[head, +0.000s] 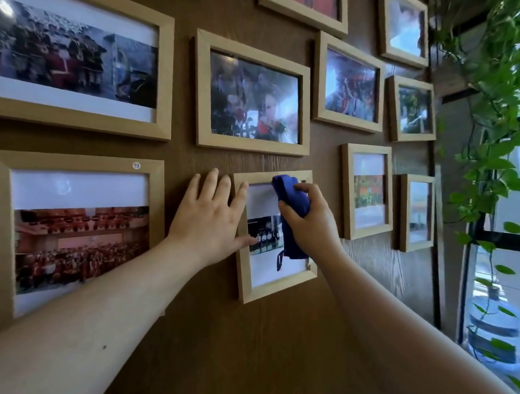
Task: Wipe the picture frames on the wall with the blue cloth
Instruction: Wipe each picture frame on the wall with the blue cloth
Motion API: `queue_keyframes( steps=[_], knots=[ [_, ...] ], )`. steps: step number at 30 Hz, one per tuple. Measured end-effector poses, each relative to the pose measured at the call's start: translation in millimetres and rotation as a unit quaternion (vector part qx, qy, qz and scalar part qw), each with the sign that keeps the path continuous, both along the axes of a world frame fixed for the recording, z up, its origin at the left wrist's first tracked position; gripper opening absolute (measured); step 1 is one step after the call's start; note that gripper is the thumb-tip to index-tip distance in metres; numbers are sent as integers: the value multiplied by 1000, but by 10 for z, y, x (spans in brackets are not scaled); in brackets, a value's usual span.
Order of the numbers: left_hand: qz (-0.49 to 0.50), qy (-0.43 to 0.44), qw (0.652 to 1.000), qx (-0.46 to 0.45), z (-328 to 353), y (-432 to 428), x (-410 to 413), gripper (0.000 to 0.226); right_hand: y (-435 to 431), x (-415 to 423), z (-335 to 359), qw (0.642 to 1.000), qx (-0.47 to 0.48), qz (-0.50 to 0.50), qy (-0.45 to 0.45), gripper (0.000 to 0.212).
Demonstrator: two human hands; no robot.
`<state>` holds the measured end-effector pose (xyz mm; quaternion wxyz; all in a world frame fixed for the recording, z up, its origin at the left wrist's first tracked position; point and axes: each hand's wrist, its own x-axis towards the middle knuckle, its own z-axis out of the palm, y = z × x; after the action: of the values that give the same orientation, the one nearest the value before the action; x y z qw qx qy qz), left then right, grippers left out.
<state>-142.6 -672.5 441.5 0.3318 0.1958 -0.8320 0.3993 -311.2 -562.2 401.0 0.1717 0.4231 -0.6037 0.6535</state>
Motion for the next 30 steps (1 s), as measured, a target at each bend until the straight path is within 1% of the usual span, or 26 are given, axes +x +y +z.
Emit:
queue_keyframes(
  steps=[3,8,12,15,17,19,22,24,30],
  knots=[
    [3,14,1000,15,-52,-146,-39,104,-199,23,-86,999,20,-33,36,41],
    [-2,20,1000,-3,-107,-235,-46,103,-453,195,-189,989,27,-96,107,51],
    [-6,26,1000,-6,-112,-241,-58,102,-504,245,-206,974,30,-139,179,44],
    [-14,30,999,-8,-119,-249,-56,103,-403,57,-214,948,64,-195,242,42],
    [-17,31,999,-11,-120,-263,-63,104,-310,-111,-232,942,80,-223,236,40],
    [-17,33,999,-9,-122,-275,-65,105,-228,-253,-252,946,84,-242,198,38],
    [-19,35,999,-5,-126,-274,-66,105,-183,-333,-309,952,77,-254,155,36],
    [-18,35,999,-3,-125,-266,-68,105,-216,-271,-345,951,75,-251,162,39],
    [-20,31,999,-4,-123,-233,-61,105,-393,184,-473,925,111,-204,300,51]
  ],
)
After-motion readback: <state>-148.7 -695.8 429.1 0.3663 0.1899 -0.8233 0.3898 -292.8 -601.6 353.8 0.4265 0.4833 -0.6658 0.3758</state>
